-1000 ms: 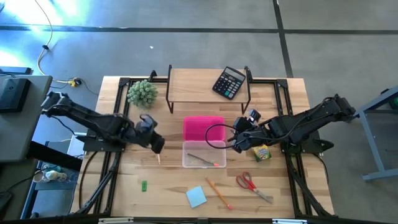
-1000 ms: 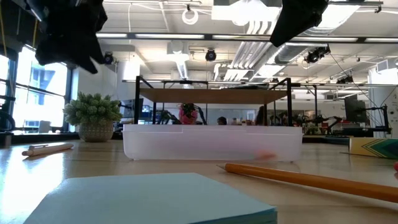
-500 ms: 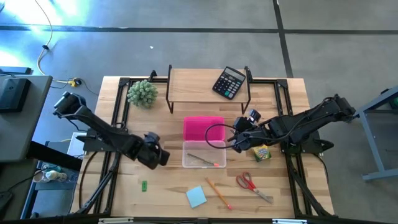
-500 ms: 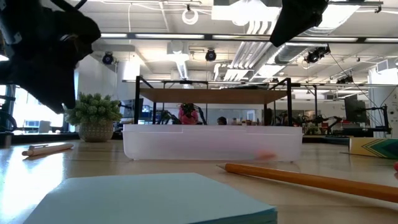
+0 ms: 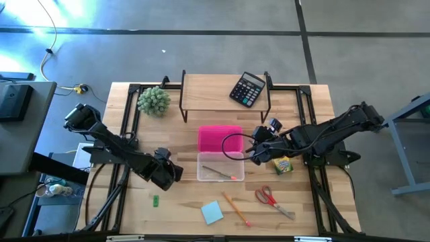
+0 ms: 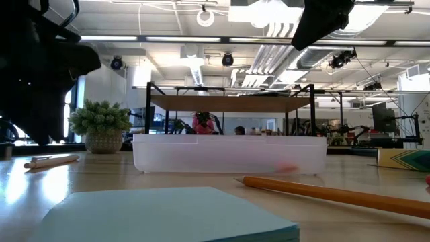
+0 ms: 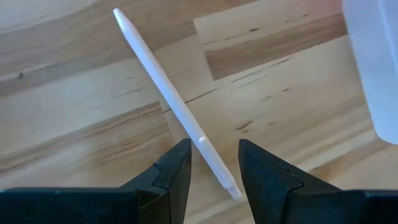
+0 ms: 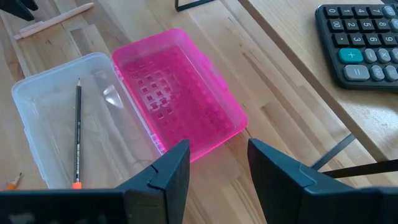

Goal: Pack school essentials
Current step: Put the white pen into the supply box

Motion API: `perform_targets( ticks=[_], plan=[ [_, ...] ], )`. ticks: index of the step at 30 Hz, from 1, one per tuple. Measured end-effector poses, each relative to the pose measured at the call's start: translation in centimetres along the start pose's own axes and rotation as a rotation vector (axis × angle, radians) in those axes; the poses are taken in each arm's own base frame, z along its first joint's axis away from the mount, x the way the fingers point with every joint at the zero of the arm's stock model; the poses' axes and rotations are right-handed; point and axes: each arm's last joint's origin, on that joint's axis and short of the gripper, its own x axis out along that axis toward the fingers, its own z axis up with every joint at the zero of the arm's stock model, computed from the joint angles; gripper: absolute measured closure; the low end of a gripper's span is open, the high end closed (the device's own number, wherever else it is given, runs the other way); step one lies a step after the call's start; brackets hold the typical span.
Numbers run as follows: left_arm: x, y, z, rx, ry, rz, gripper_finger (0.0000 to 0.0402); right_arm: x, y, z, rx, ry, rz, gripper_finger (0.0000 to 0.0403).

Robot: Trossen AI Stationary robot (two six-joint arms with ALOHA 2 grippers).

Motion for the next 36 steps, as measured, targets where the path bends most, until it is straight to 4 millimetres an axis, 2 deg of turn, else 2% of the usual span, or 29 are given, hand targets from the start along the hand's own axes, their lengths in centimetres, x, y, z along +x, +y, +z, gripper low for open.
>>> perform_targets(
  ticks=[14,20,32,36],
  plan=[
    [2.3,-0.1,-1.1,0.004,0.027,0.094,0.0278,0.0,0.0,0.0,0.001,0.0,-0.001,0.025],
    [2.6,-0.1,-1.4,0.026,0.037,0.119,0.0283,0.0,0.0,0.0,0.001,0.0,-0.001,0.025],
    [2.4,-0.1,-1.6,0.152,0.068,0.106,0.0386,0.0,0.0,0.0,0.0,0.0,0.0,0.025],
    [2.3,-0.1,-1.5,0.184,0.062,0.099,0.0393,-0.2,-0.1,0.0,0.012,-0.004,0.003,0.025]
  ],
)
